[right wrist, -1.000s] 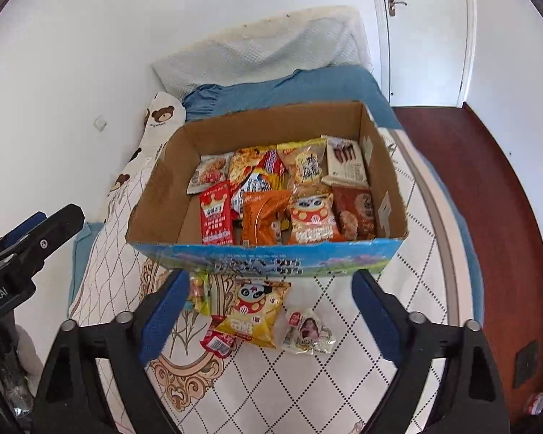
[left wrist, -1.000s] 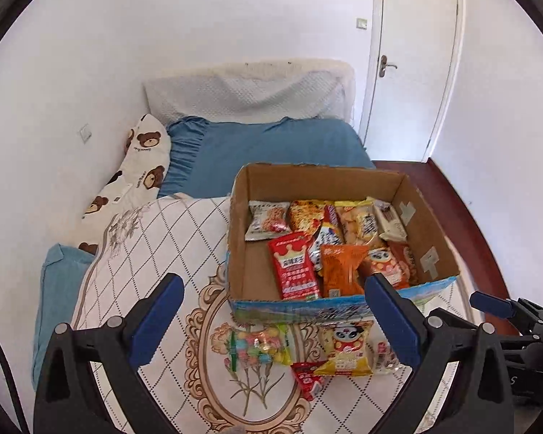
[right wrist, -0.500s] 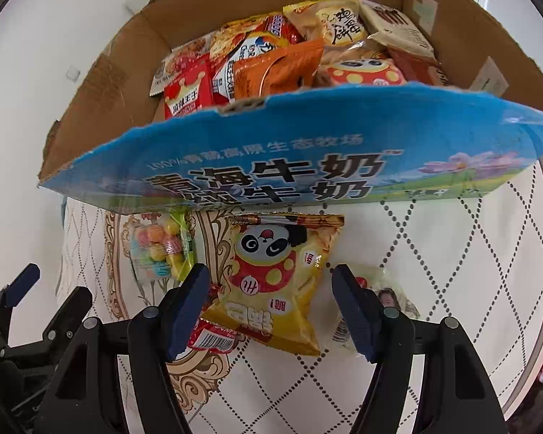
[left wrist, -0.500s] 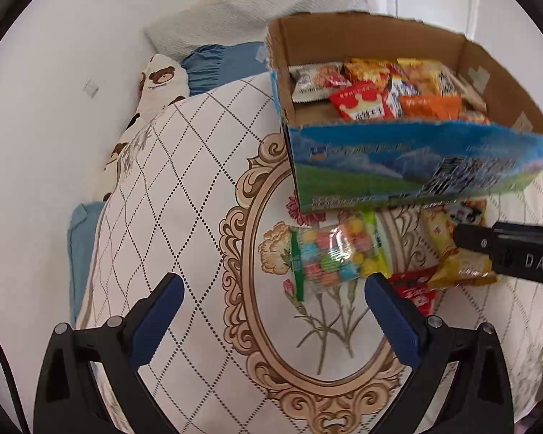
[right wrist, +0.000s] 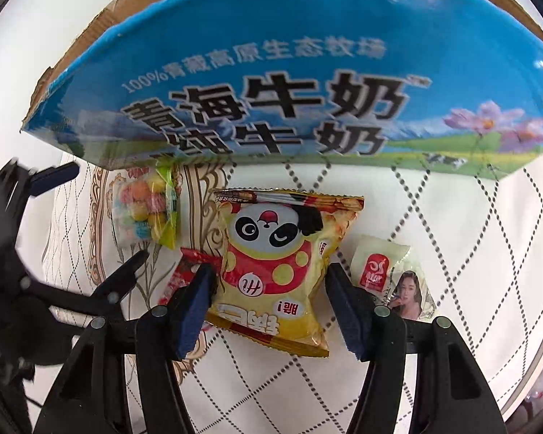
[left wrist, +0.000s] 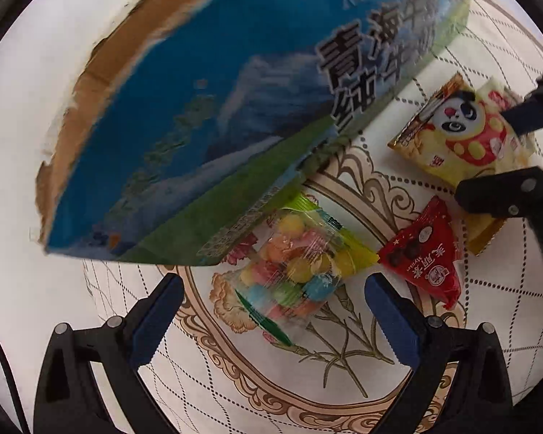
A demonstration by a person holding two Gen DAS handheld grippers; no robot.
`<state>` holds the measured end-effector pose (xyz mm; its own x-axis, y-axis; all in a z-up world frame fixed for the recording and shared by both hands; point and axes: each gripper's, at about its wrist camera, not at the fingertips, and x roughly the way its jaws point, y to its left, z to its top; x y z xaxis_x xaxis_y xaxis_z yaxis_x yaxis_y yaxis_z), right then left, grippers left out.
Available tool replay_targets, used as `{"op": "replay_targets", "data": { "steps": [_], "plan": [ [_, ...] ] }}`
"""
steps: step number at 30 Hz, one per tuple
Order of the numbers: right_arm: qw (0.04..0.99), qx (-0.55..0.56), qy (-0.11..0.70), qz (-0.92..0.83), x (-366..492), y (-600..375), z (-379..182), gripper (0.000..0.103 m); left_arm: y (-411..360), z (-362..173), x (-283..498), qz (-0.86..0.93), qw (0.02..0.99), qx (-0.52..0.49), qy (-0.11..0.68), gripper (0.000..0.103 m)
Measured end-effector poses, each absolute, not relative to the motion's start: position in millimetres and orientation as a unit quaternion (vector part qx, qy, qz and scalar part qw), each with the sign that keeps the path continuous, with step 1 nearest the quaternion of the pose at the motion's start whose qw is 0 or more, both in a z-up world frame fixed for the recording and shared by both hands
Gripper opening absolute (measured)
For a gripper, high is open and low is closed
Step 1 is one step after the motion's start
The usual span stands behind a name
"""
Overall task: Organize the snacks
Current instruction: 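Grasp the candy bag with left tool while right tool grasps yellow panda chip bag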
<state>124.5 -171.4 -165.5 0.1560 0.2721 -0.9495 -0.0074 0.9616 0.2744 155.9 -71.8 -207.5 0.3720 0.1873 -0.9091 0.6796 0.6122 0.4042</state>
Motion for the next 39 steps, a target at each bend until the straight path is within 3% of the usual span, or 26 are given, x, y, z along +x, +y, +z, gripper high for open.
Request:
{"op": "replay_targets", "data": {
  "steps": [2, 3, 4, 5, 6, 11, 18, 25, 33, 39],
  "plan": [
    [0.750, 0.107, 0.646, 0.094, 120, -172, -166, 0.065, -75, -218, 159, -0.175, 0.709, 0.417, 0.541, 0.102],
    [0.749, 0.108, 0.647, 0.095, 117, -171, -167, 0.065, -75, -221, 161, -0.182, 0.706, 0.411, 0.548, 0.093],
    [0.748, 0.109, 0.648, 0.095, 114, -171, -167, 0.065, -74, -223, 163, -0.195, 0.700, 0.400, 0.558, 0.069],
    [0.746, 0.109, 0.650, 0.096, 111, -172, -168, 0.065, -74, -227, 164, -0.196, 0.695, 0.398, 0.566, 0.067],
    [0.745, 0.111, 0.651, 0.096, 109, -173, -169, 0.065, -75, -229, 164, -0.188, 0.697, 0.405, 0.561, 0.058],
    [0.742, 0.109, 0.655, 0.096, 96, -174, -173, 0.064, -66, -225, 165, -0.173, 0.706, 0.350, 0.591, 0.056],
    [0.743, 0.083, 0.655, 0.106, 73, -172, -171, 0.060, -18, -233, 125, -0.088, 0.695, 0.135, 0.701, 0.056],
    [0.718, 0.040, 0.682, 0.132, 29, -172, -176, 0.060, 27, -243, 88, -0.052, 0.653, -0.071, 0.752, 0.057],
    [0.696, 0.046, 0.705, 0.129, 0, -175, -193, 0.069, 18, -263, 98, -0.054, 0.644, -0.050, 0.762, 0.064],
    [0.735, -0.020, 0.671, 0.099, 4, -155, -172, 0.072, -11, -230, 101, -0.059, 0.688, -0.013, 0.723, 0.063]
  ]
}}
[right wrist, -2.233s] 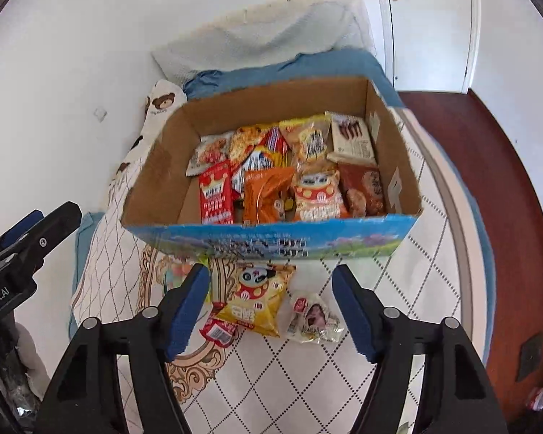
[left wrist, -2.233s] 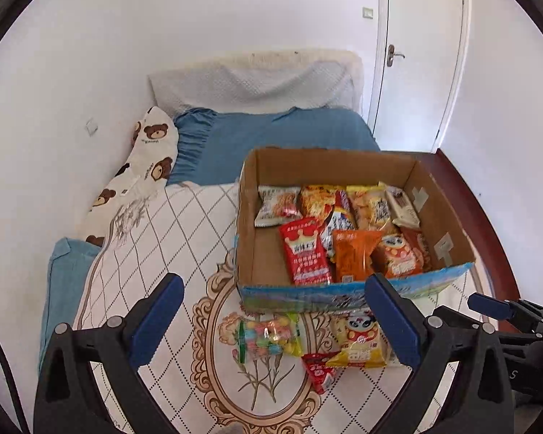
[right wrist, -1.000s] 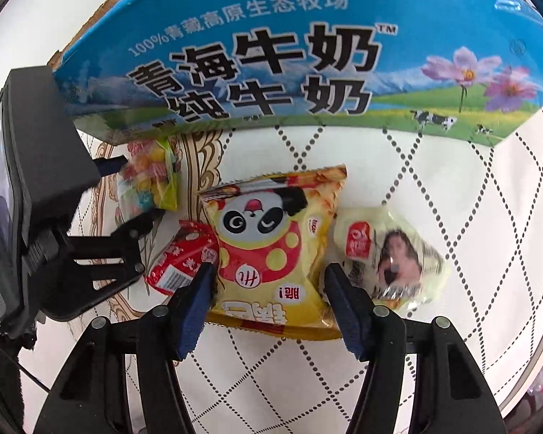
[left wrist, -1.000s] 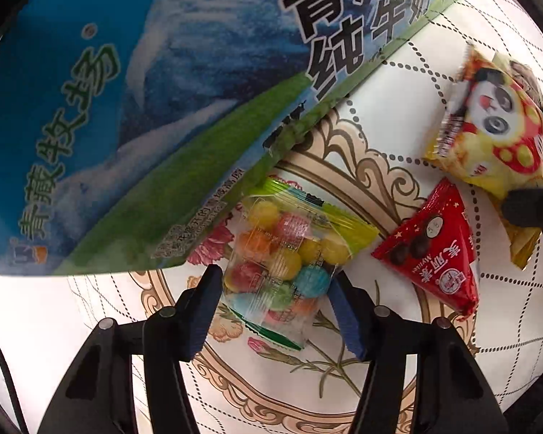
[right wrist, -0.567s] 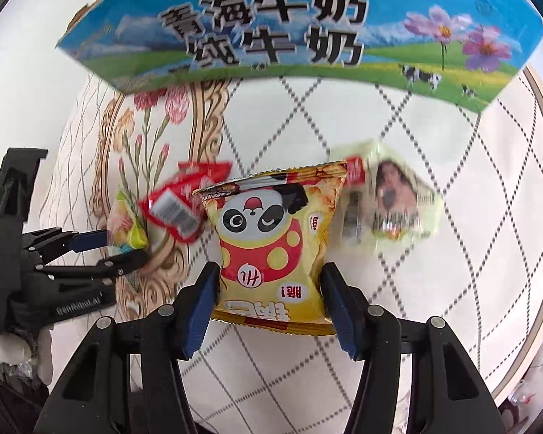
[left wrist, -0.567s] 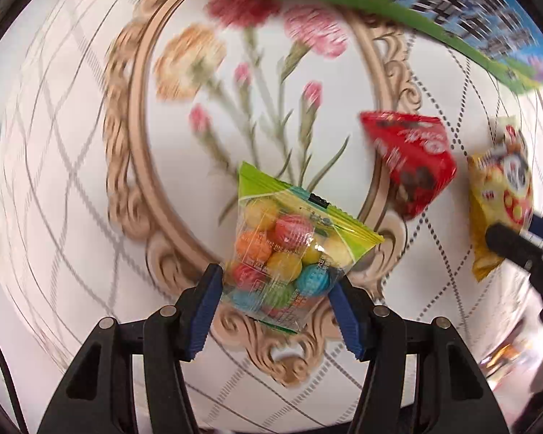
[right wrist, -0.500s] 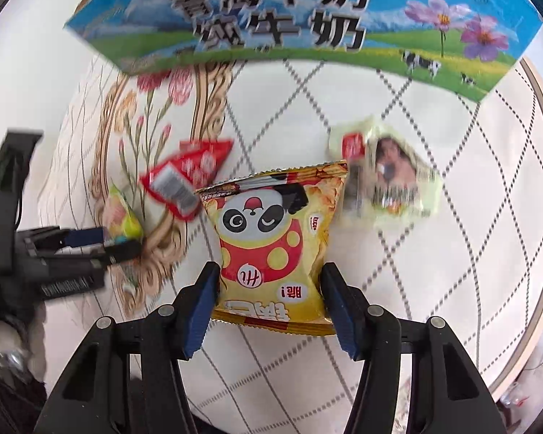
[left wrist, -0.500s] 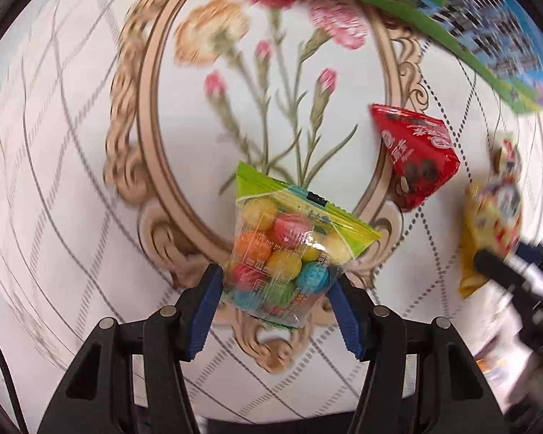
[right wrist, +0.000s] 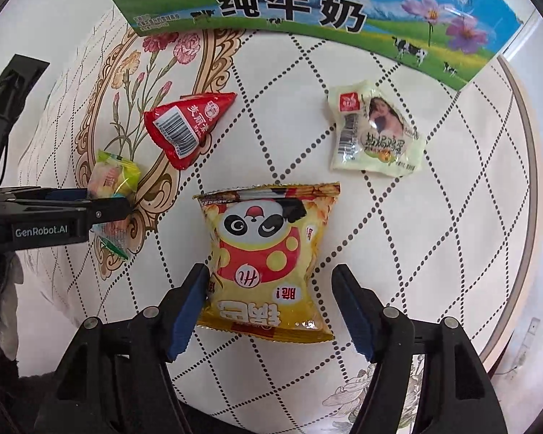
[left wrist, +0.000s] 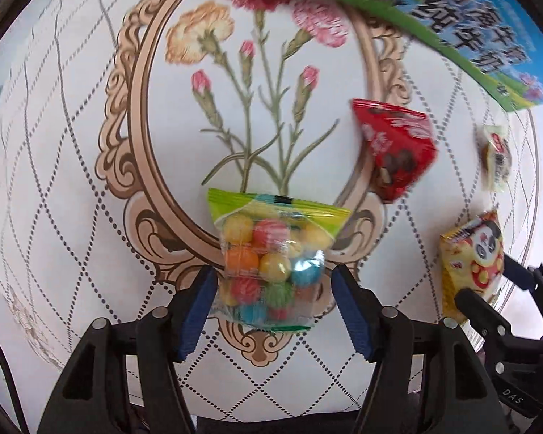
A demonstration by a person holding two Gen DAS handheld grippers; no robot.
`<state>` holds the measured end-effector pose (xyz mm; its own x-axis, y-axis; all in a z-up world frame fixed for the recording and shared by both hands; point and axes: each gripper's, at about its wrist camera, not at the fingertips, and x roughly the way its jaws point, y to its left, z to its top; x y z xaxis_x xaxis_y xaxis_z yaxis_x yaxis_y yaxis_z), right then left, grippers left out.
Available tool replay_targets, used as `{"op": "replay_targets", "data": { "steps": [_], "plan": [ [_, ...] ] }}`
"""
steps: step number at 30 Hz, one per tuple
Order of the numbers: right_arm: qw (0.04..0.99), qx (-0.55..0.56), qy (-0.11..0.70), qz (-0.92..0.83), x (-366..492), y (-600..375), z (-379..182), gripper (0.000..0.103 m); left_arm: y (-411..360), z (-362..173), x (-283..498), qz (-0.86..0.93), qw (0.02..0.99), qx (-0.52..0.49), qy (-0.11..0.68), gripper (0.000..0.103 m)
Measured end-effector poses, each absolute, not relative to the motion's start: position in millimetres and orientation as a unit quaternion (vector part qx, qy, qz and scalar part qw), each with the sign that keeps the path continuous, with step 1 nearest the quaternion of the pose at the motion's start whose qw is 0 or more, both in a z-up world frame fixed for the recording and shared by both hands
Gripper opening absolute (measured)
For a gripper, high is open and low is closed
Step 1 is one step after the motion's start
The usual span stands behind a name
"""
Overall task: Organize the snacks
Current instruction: 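Grasp the candy bag with left tool while right tool grasps yellow panda chip bag, then carry both bags into the box and open both tools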
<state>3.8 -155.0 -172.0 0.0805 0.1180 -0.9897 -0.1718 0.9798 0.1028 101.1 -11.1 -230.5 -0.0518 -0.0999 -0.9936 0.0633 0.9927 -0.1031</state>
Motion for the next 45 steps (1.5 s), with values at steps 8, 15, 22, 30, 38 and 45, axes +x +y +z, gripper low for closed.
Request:
{"op": "replay_targets", "data": {
  "steps": [8, 15, 22, 30, 38, 45],
  "plan": [
    [0.734, -0.031, 0.672, 0.094, 27, -141, -186, 0.067, -37, -225, 110, -0.074, 0.705, 0.040, 0.705, 0.064],
    [0.741, 0.019, 0.663, 0.105, 33, -156, -186, 0.053, -35, -229, 106, -0.072, 0.715, 0.018, 0.696, 0.049],
    [0.737, 0.094, 0.657, 0.126, 35, -186, -168, 0.052, -6, -191, 94, -0.076, 0.718, -0.033, 0.691, 0.048],
    [0.764, 0.128, 0.613, 0.157, 48, -202, -110, 0.052, -28, -90, 110, -0.128, 0.762, -0.052, 0.632, 0.048],
    [0.809, 0.180, 0.534, 0.168, 87, -234, -29, 0.051, -57, -19, 185, -0.162, 0.791, -0.062, 0.587, 0.048],
    [0.842, 0.168, 0.494, 0.141, 163, -252, 2, 0.052, -67, -22, 275, -0.098, 0.803, 0.003, 0.587, 0.048]
  ]
}}
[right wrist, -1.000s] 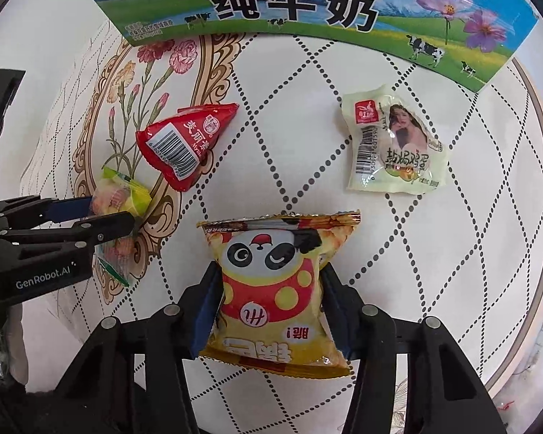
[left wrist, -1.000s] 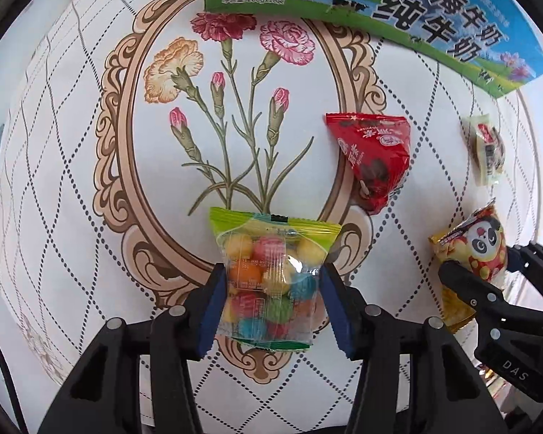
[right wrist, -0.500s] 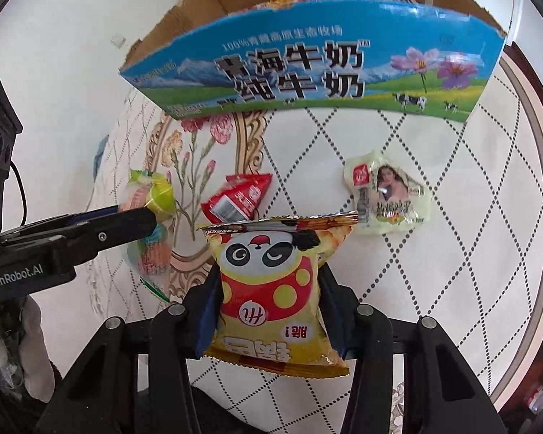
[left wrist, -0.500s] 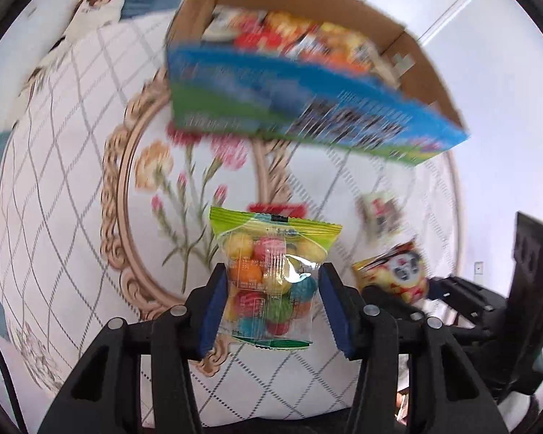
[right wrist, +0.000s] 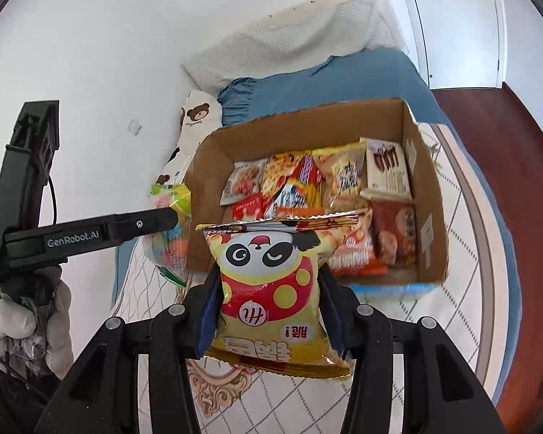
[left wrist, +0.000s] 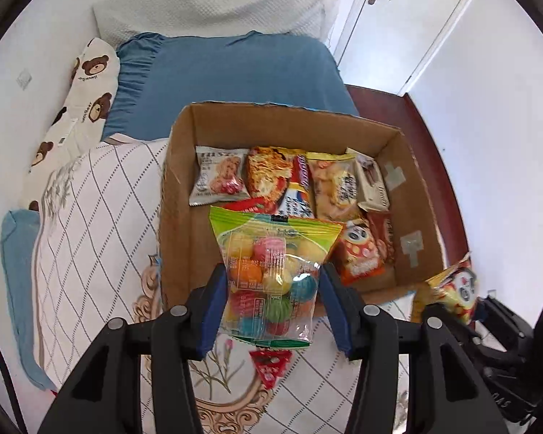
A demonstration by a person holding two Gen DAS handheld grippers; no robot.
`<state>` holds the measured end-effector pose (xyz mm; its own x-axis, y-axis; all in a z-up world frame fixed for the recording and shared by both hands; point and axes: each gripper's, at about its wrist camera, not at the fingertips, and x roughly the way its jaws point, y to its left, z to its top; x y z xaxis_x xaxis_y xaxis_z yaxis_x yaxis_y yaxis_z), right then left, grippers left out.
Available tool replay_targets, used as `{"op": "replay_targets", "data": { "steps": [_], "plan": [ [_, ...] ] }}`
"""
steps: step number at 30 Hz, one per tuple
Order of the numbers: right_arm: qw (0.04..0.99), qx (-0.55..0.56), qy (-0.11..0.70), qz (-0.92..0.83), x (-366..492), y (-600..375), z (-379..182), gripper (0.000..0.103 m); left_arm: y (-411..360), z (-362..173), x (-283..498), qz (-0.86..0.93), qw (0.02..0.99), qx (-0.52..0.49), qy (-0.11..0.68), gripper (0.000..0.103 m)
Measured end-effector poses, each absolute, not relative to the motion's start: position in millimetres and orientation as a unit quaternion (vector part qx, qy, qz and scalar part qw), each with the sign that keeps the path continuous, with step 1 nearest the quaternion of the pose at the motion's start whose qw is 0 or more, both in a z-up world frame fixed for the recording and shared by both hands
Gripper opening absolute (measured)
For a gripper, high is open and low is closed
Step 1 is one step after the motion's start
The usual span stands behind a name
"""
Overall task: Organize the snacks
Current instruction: 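Carry both bags into the box and open both tools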
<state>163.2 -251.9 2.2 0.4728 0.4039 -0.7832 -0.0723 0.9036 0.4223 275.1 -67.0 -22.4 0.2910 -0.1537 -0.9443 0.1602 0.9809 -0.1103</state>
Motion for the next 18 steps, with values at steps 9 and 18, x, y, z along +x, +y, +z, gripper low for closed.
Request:
{"op": "replay_targets", "data": {
  "steps": [9, 18],
  "plan": [
    [0.835, 0.137, 0.523, 0.104, 268, -251, -27, 0.052, -52, -104, 346, -0.022, 0.742, 0.045, 0.668, 0.051],
    [0.814, 0.115, 0.563, 0.087, 308, -245, -60, 0.092, -55, -111, 354, -0.026, 0.756, 0.029, 0.653, 0.089]
  ]
}}
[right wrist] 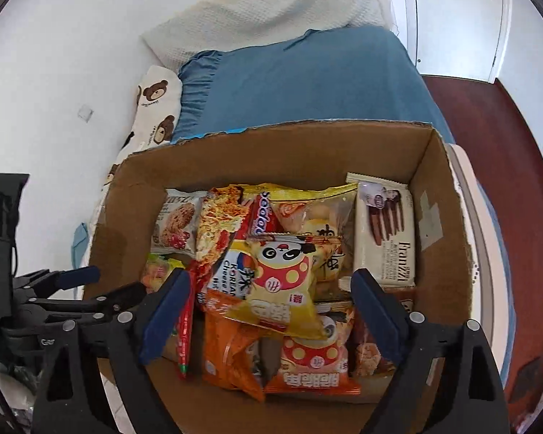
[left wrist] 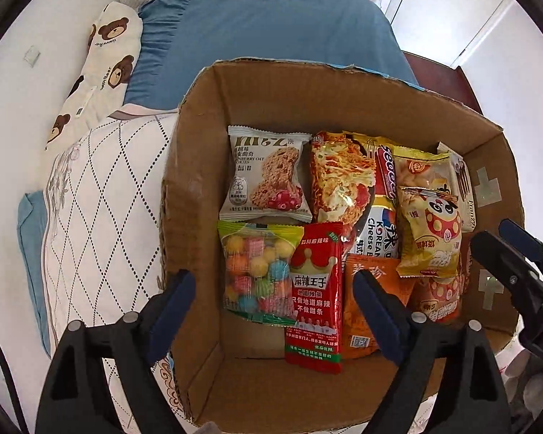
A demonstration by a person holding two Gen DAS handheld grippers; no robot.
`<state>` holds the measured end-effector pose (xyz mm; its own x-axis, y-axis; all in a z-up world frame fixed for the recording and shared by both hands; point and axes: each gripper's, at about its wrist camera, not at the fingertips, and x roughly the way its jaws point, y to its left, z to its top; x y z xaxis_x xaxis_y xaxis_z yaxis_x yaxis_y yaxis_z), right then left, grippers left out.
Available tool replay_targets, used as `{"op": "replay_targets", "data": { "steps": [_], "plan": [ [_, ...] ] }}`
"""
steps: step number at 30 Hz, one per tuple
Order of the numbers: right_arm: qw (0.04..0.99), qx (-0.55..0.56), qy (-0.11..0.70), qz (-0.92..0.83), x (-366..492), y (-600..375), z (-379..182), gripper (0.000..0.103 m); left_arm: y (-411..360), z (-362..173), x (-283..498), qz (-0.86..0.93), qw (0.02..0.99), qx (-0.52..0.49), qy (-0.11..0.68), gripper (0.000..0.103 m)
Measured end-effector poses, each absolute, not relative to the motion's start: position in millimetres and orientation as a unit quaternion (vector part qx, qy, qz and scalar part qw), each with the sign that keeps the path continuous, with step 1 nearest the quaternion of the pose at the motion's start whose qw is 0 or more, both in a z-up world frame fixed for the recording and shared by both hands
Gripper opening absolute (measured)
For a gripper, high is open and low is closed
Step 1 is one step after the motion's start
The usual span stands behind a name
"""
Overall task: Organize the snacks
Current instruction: 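Carry both bags into the box and open both tools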
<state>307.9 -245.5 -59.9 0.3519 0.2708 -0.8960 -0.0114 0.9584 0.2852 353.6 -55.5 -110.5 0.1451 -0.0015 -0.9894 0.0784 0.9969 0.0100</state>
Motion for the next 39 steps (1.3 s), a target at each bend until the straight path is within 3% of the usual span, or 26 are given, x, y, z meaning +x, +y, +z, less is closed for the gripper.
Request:
{"op": "replay_targets", "data": {
  "steps": [18, 39],
  "plan": [
    [0.831, 0.031, 0.555, 0.009, 248, -261, -47, 0.098, -71, -95, 309, -0.027, 0.817, 0.035, 0.576, 0.089],
    [0.883, 0.030, 0.468, 0.011, 135, -252, 32, 0.098, -71, -13, 190, -0.056, 0.885, 0.016, 0.461, 0.089]
  ]
}}
